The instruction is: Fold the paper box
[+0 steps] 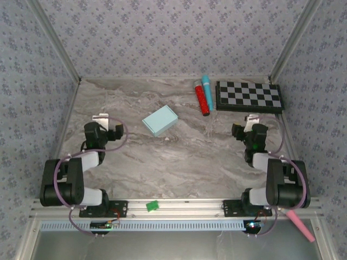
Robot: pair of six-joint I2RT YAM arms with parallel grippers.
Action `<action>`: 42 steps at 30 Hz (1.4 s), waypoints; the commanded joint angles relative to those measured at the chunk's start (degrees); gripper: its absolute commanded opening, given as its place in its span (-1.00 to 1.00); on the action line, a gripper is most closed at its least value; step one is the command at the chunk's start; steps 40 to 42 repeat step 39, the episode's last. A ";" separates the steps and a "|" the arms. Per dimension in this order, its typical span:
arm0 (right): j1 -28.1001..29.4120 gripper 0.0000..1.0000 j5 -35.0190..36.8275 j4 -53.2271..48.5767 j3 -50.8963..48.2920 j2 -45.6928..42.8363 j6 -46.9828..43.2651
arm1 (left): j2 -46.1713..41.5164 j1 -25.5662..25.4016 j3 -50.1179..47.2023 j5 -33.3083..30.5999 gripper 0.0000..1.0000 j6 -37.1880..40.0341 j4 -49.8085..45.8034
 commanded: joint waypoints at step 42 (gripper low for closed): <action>3.09 0.99 6.10 8.97 1.83 9.63 -2.98 | 8.67 -0.68 0.97 -4.66 0.99 -3.44 9.37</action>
